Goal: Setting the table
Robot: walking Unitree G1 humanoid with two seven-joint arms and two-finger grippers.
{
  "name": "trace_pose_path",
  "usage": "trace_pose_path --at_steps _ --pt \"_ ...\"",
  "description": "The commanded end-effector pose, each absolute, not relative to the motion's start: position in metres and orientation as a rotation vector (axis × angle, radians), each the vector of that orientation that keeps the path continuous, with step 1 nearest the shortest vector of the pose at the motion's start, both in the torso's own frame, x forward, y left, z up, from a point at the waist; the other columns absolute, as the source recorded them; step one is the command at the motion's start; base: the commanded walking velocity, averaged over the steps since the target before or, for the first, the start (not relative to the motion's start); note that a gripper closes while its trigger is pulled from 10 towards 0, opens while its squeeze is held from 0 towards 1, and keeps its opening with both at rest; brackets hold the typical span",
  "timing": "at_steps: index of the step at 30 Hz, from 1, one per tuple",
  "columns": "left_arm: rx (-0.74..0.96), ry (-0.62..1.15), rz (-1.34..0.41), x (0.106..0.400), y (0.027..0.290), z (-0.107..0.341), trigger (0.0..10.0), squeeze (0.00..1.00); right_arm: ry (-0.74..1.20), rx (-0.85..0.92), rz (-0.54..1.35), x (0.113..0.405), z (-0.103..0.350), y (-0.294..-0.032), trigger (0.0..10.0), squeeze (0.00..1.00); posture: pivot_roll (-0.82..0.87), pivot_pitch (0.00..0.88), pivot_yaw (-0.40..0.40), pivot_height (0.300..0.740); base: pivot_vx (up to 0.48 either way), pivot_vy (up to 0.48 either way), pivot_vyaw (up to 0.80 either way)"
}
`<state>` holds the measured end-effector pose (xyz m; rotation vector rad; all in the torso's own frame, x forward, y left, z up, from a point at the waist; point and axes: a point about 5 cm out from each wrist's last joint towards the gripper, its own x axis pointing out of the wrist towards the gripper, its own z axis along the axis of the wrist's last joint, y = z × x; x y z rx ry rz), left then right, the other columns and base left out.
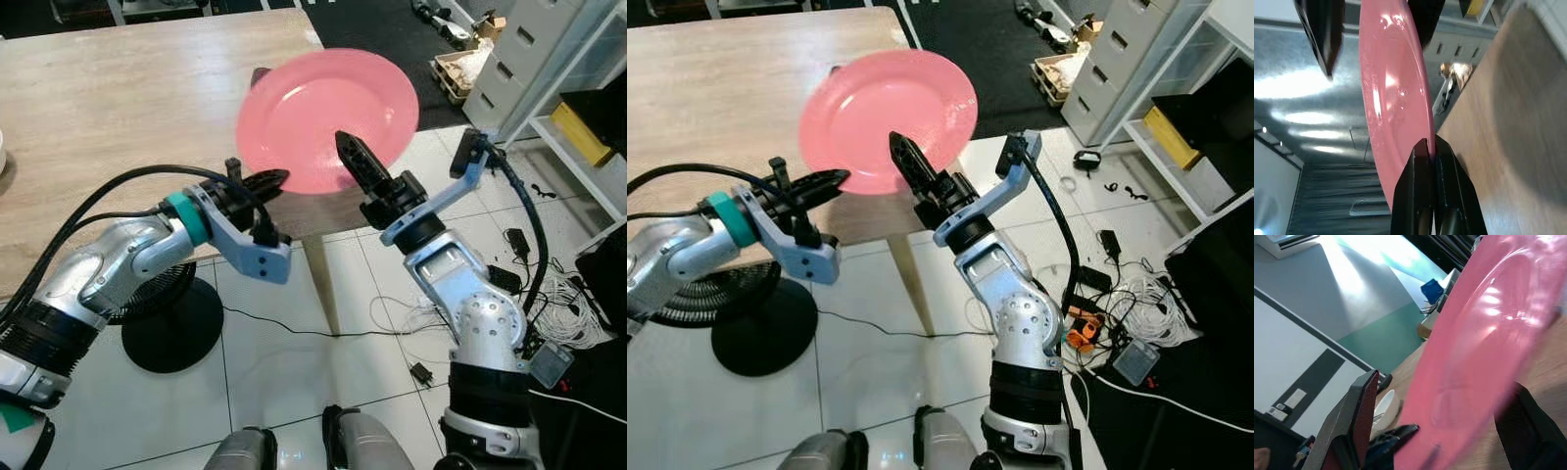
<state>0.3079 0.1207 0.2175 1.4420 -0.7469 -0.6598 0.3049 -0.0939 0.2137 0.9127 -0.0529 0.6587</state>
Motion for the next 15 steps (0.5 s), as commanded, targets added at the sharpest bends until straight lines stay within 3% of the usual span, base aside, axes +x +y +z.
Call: trace_pose_path --at_steps 1,15 --pt "1.432 -0.773 -0.749 0.2968 0.1098 0.2073 10.0 0.00 -0.034 0.926 0.656 0.3058 0.2134 -0.0945 0.0 0.00 -0.07 0.030 0.037 0.740 0.000 0.000 0.00" --pt "1.422 -0.764 -0.780 0.2930 0.1081 0.2000 10.0 0.00 -0.023 0.923 0.665 0.3033 0.2153 -0.0960 0.0 0.00 -0.07 0.032 0.038 0.740 0.000 0.000 0.00"
